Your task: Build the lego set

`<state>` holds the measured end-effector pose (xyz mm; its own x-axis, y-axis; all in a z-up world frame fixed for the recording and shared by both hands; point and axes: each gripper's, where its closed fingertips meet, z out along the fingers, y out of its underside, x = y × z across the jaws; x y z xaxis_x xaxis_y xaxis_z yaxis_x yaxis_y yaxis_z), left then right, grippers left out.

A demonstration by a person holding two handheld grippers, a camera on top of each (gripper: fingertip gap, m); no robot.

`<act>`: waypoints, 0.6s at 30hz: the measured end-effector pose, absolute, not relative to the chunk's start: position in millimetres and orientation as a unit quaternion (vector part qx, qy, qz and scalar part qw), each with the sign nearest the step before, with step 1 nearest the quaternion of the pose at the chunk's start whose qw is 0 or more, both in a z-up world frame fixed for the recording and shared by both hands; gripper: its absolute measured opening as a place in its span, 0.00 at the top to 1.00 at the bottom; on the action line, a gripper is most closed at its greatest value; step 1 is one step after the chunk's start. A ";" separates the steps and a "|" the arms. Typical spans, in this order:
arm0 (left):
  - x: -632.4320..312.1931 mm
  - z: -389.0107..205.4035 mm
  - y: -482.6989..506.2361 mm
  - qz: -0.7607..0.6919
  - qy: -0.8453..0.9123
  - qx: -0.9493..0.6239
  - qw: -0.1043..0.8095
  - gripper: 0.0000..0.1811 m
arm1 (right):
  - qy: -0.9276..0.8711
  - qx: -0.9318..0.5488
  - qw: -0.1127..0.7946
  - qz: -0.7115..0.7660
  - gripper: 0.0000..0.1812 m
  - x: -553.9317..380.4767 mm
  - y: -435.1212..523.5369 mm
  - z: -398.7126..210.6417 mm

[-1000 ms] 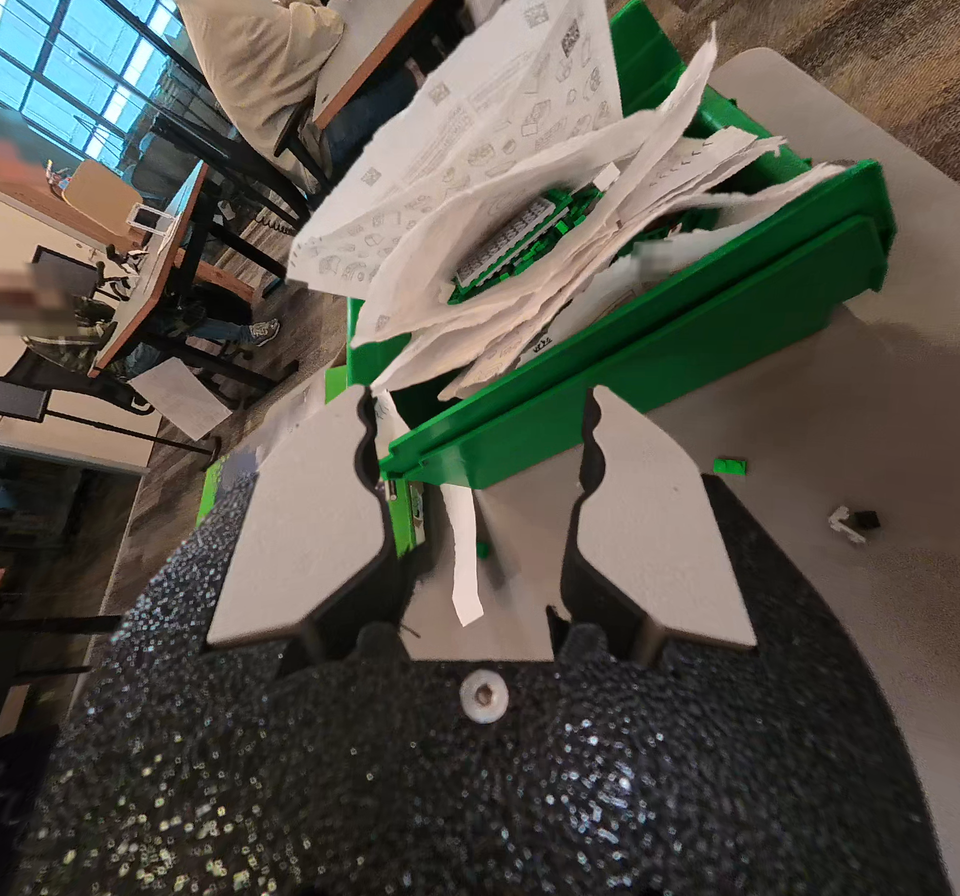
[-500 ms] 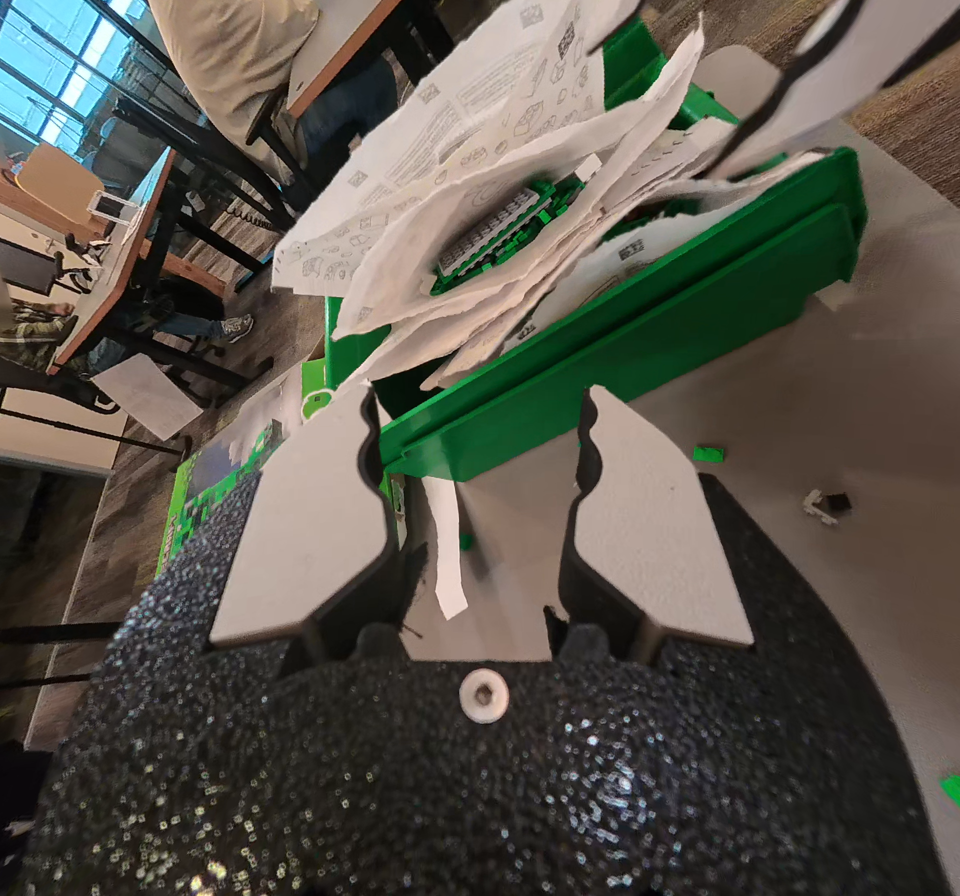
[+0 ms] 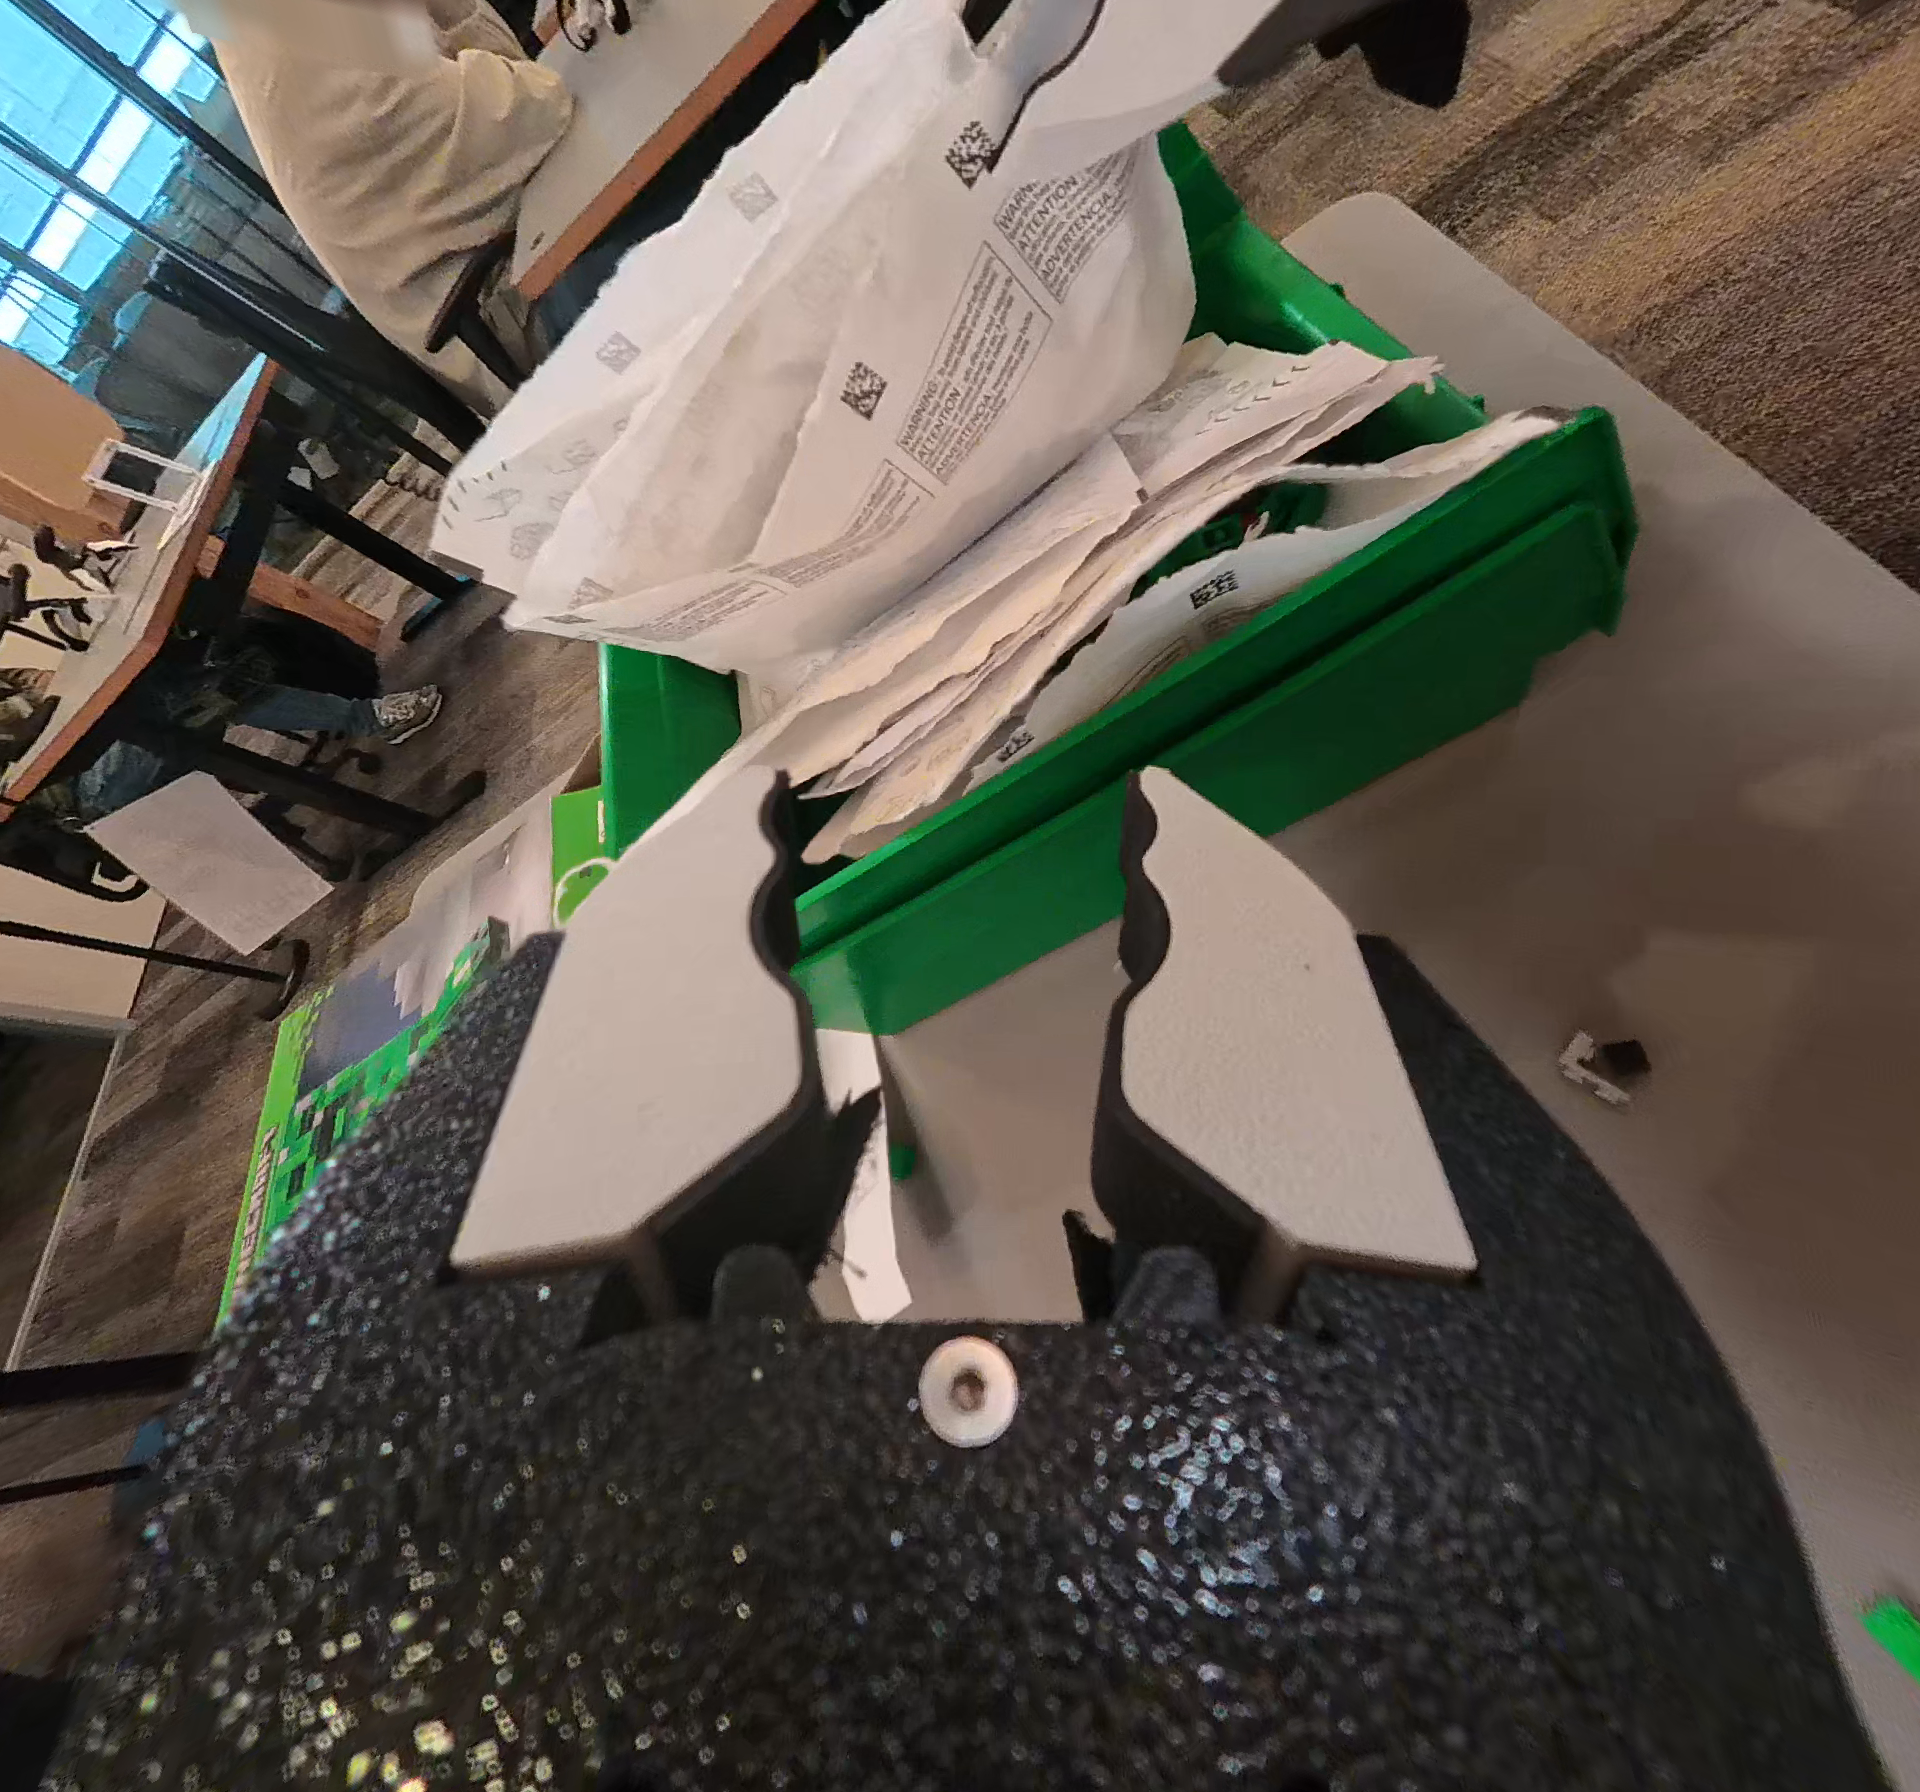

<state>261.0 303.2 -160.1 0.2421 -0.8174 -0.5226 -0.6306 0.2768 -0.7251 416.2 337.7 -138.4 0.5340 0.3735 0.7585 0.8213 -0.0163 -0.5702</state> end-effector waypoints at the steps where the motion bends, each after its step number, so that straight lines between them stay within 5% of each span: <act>1: 262.3 -161.0 303.5 -0.090 0.612 -0.594 0.515 0.69 | -0.437 -0.682 0.550 -0.203 0.88 417.0 338.0 -137.9; 12: 271.8 -141.1 356.3 0.088 0.703 -0.481 0.516 0.79 | -0.444 -0.665 0.564 -0.207 0.88 413.6 332.3 -138.7; 15: 292.1 -146.2 345.6 0.064 0.769 -0.384 0.506 0.90 | -0.436 -0.666 0.574 -0.193 0.88 415.3 332.8 -137.7; 18: 299.7 -153.4 352.9 0.057 0.794 -0.376 0.475 0.87 | -0.431 -0.663 0.585 -0.180 0.88 417.5 333.0 -136.9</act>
